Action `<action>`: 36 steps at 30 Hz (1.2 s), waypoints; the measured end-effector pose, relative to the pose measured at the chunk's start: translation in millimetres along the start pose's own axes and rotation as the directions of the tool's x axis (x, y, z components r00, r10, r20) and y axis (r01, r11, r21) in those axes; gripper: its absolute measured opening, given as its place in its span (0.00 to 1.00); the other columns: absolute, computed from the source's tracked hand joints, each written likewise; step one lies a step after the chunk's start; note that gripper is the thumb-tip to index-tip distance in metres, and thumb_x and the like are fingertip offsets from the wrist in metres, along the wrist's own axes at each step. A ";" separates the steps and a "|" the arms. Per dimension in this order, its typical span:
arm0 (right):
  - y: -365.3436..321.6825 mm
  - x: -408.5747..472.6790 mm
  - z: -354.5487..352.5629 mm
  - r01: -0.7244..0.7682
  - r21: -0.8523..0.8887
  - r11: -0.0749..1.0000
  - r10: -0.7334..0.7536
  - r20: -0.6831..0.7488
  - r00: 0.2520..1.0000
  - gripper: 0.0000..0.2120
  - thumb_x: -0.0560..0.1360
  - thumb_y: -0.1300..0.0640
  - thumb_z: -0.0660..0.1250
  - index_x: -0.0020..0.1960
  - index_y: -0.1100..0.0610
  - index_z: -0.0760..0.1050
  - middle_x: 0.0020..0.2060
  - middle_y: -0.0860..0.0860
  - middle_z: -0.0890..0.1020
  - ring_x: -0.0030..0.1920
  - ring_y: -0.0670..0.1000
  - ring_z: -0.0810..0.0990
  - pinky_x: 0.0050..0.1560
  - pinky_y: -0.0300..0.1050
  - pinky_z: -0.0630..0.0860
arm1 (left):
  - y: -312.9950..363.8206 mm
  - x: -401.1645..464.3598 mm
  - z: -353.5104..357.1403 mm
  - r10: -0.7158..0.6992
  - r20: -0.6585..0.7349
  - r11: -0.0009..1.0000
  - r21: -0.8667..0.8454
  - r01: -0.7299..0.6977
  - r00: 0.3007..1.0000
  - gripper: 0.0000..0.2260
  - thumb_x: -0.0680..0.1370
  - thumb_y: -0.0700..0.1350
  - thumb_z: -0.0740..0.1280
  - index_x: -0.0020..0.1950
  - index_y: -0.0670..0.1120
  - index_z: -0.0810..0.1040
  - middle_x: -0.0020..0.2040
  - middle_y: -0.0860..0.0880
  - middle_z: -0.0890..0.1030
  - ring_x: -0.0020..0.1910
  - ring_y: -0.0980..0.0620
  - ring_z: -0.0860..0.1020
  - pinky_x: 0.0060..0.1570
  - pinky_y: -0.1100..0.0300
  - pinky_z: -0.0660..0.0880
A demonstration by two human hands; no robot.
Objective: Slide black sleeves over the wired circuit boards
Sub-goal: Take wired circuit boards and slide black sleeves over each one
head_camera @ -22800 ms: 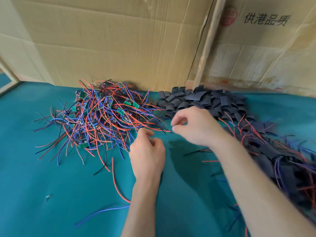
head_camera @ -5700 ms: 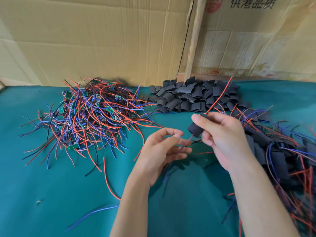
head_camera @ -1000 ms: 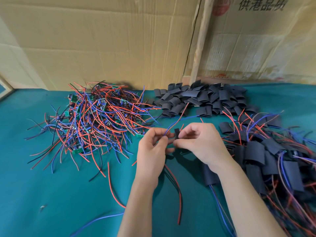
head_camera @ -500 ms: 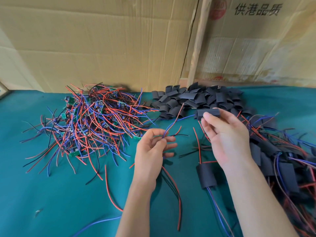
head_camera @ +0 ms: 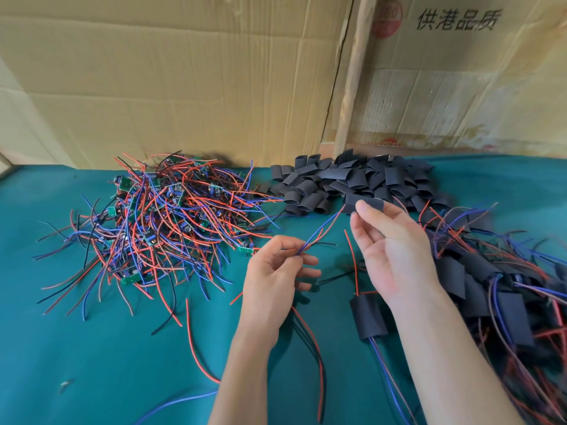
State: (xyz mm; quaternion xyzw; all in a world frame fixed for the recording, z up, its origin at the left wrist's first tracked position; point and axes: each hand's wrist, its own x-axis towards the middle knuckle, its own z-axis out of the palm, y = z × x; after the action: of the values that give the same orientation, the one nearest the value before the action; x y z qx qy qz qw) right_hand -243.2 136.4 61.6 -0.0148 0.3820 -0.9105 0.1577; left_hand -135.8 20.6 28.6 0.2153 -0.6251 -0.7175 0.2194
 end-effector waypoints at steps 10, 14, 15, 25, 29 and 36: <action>-10.1 -0.9 -11.3 -0.037 -0.378 0.925 0.112 0.179 0.977 0.23 0.58 0.67 0.77 0.52 0.61 0.78 0.39 0.53 0.82 0.38 0.51 0.82 0.40 0.40 0.80 | 0.5 0.1 0.0 0.030 -0.018 0.999 0.044 -0.029 0.999 0.15 0.78 0.30 0.63 0.44 0.48 0.83 0.39 0.47 0.85 0.33 0.51 0.83 0.30 0.65 0.74; 7.0 -5.7 -4.0 0.019 -0.524 0.851 0.120 0.231 0.966 0.18 0.63 0.74 0.77 0.46 0.58 0.79 0.39 0.53 0.83 0.42 0.53 0.82 0.46 0.47 0.80 | 0.0 -0.8 -2.5 0.062 -0.034 0.998 0.034 -0.061 0.997 0.14 0.80 0.31 0.62 0.49 0.47 0.83 0.43 0.46 0.86 0.42 0.50 0.86 0.35 0.63 0.78; 10.6 -6.7 -2.4 0.038 -0.547 0.837 0.112 0.239 0.965 0.17 0.63 0.74 0.78 0.45 0.57 0.79 0.39 0.53 0.83 0.43 0.54 0.82 0.50 0.52 0.79 | -0.2 -0.4 -3.1 0.060 -0.024 0.998 0.024 -0.060 0.998 0.14 0.80 0.29 0.60 0.52 0.45 0.82 0.44 0.46 0.86 0.45 0.49 0.86 0.36 0.62 0.79; 23.5 -10.6 -0.5 0.165 -0.649 0.742 0.101 0.353 0.930 0.10 0.66 0.72 0.76 0.44 0.61 0.82 0.38 0.55 0.86 0.39 0.52 0.85 0.41 0.38 0.80 | 0.6 -0.4 -1.4 0.068 0.068 0.993 -0.103 -0.061 0.995 0.25 0.74 0.20 0.48 0.64 0.40 0.69 0.60 0.41 0.83 0.48 0.53 0.84 0.42 0.65 0.79; 24.8 -11.4 0.3 0.143 -0.638 0.757 0.113 0.343 0.932 0.07 0.71 0.71 0.74 0.44 0.61 0.84 0.39 0.60 0.86 0.38 0.54 0.85 0.41 0.41 0.81 | 0.2 -0.8 -2.1 0.075 0.055 0.993 -0.098 -0.069 0.996 0.24 0.74 0.22 0.51 0.63 0.43 0.71 0.61 0.44 0.82 0.44 0.54 0.82 0.38 0.69 0.75; 10.8 -6.2 -5.3 0.142 -0.521 0.842 -0.014 0.241 0.970 0.11 0.72 0.71 0.74 0.41 0.56 0.84 0.38 0.58 0.87 0.37 0.52 0.84 0.36 0.38 0.78 | 1.4 -2.5 -1.5 -0.007 0.093 0.976 -0.215 0.027 0.996 0.12 0.80 0.29 0.62 0.60 0.40 0.76 0.47 0.44 0.84 0.47 0.43 0.85 0.49 0.51 0.83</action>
State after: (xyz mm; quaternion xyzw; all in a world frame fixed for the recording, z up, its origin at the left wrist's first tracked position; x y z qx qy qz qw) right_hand -235.1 134.8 50.9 -0.1781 0.5985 -0.7660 0.1527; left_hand -132.8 20.7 29.9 0.1626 -0.5509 -0.7921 0.2063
